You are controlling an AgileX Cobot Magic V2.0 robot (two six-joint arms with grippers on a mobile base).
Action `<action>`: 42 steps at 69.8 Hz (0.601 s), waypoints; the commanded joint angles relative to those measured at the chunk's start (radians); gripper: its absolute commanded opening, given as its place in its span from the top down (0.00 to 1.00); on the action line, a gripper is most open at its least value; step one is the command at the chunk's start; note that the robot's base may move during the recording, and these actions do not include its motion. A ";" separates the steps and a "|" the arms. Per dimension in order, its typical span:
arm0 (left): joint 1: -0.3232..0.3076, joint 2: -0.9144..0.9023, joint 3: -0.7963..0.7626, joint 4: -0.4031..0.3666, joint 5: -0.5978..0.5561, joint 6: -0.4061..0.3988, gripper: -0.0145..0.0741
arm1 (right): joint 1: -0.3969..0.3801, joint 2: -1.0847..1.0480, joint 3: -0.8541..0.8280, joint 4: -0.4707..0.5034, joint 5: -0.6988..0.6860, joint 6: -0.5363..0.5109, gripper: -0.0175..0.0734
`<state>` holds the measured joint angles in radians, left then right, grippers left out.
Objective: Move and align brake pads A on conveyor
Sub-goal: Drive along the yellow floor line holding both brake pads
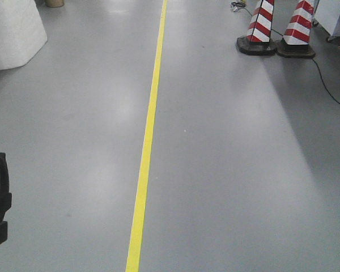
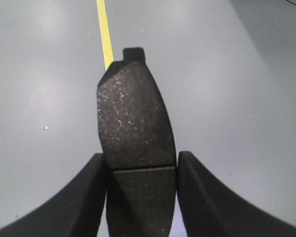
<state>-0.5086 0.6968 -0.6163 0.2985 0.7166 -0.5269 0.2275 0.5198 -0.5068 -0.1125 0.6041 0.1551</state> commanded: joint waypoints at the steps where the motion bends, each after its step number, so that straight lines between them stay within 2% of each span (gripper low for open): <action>1: -0.002 -0.003 -0.027 0.020 -0.075 -0.011 0.85 | -0.004 0.001 -0.030 -0.012 -0.091 -0.005 0.81; 42: -0.002 -0.003 -0.027 0.020 -0.075 -0.011 0.85 | -0.004 0.001 -0.030 -0.012 -0.091 -0.005 0.81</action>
<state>-0.5086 0.6968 -0.6163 0.2985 0.7166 -0.5269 0.2275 0.5198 -0.5068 -0.1125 0.6041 0.1551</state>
